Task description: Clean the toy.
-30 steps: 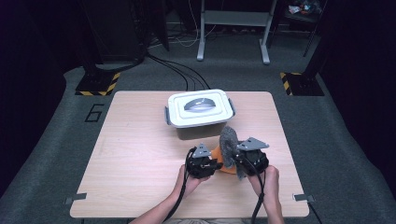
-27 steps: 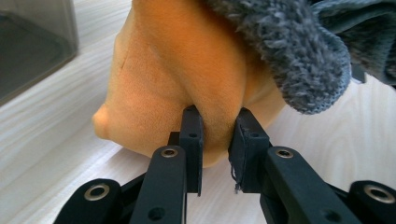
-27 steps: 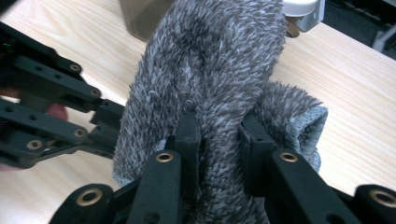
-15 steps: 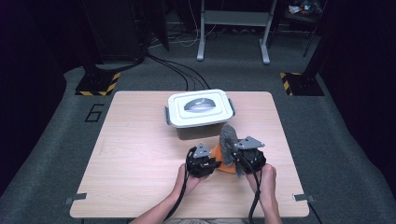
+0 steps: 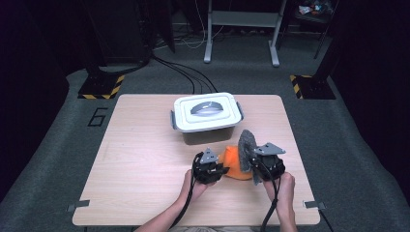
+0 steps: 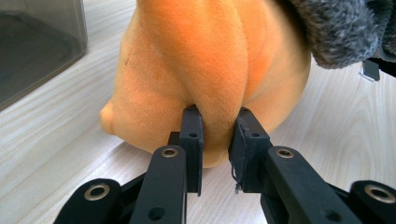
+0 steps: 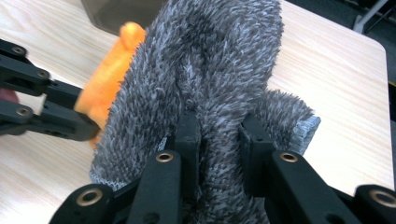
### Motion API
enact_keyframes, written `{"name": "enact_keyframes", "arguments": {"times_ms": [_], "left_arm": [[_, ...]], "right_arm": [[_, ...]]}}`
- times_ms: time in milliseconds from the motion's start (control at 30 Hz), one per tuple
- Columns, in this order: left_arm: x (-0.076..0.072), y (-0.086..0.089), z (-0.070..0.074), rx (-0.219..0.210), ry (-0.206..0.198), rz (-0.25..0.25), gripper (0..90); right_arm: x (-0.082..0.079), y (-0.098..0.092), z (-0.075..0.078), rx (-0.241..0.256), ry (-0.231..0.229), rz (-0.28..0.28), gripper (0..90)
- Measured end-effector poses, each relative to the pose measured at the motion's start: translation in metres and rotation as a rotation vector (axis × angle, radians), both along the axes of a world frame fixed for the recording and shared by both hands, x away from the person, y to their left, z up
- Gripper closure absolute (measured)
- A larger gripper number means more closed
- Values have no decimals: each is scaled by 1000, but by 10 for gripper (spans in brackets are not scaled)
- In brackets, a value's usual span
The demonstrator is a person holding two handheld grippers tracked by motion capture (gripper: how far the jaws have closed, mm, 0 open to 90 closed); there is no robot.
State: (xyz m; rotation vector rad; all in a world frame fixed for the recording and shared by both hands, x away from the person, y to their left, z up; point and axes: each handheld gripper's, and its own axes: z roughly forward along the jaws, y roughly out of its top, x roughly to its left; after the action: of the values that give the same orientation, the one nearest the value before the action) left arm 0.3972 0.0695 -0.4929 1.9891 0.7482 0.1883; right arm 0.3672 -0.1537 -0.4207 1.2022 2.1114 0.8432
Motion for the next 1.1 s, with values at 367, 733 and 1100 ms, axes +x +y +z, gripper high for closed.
{"name": "enact_keyframes", "arguments": {"times_ms": [367,733,1100], "left_arm": [[0,0,0,-4,1,0,757],[0,0,0,-3,4,-1,757],[1,1,1,4,2,0,756]], "right_arm": [[6,-20,-15,20,41,-71,729],[19,-37,-38,46,117,-135,729],[27,-50,-55,47,167,-169,730]]}}
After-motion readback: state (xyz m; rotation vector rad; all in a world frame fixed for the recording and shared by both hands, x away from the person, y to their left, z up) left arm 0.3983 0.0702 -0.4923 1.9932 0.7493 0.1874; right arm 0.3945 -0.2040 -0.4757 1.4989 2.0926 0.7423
